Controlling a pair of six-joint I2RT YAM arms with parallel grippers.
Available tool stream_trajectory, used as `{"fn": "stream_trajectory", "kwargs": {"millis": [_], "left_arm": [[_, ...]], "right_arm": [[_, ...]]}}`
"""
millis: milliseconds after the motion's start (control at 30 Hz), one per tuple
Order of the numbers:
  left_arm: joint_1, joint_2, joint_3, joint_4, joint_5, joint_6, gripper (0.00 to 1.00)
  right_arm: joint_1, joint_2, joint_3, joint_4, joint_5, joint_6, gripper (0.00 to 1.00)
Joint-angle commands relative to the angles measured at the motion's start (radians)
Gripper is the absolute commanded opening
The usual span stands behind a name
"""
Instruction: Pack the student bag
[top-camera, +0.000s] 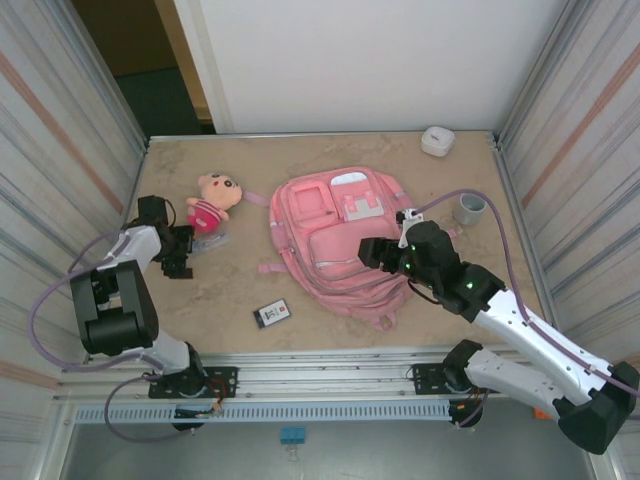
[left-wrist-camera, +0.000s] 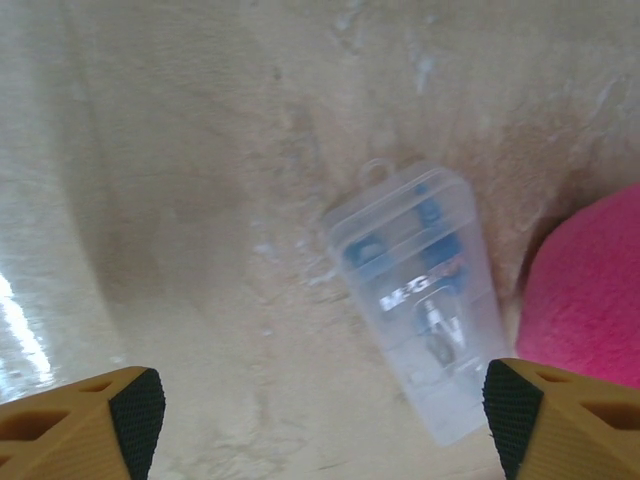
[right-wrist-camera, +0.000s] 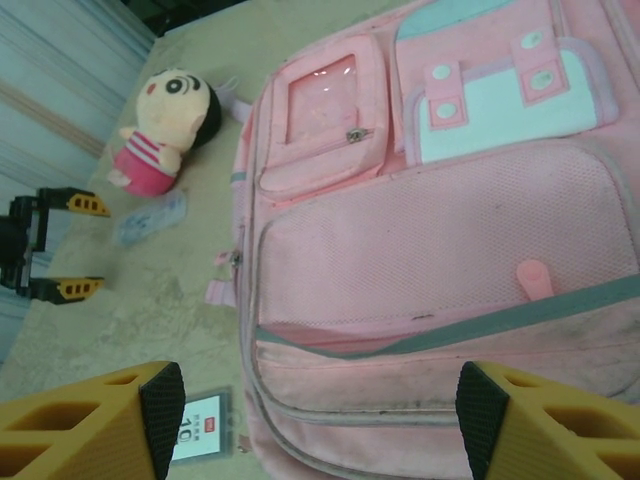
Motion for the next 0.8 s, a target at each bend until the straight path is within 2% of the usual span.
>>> {"fn": "stream_trajectory", "kwargs": {"millis": [0, 400, 567, 667, 767], "left_arm": [[0.006, 0.059, 0.055, -0.013, -0.015, -0.044, 0.85], [0.006, 0.249, 0.180, -0.009, 0.002, -0.068, 0.82], [0.003, 0.295, 0.186, -0.004, 0.041, -0.059, 0.65], [0.002, 0.259, 0.148, 0.002, 0.048, -0.057, 0.56], [0.003, 0.196, 0.096, 0.007, 0.061, -0.055, 0.51]], "right_arm": [[-0.011, -0.014, -0.014, -0.004, 0.018, -0.032, 0.73], [-0.046, -0.018, -0.019, -0.020, 0.016, -0.039, 0.73], [-0.054, -0.013, -0.015, -0.025, 0.014, -0.039, 0.73], [-0.056, -0.014, -0.014, -0.023, 0.016, -0.039, 0.73], [-0.057, -0.012, -0.014, -0.021, 0.014, -0.039, 0.73]]}}
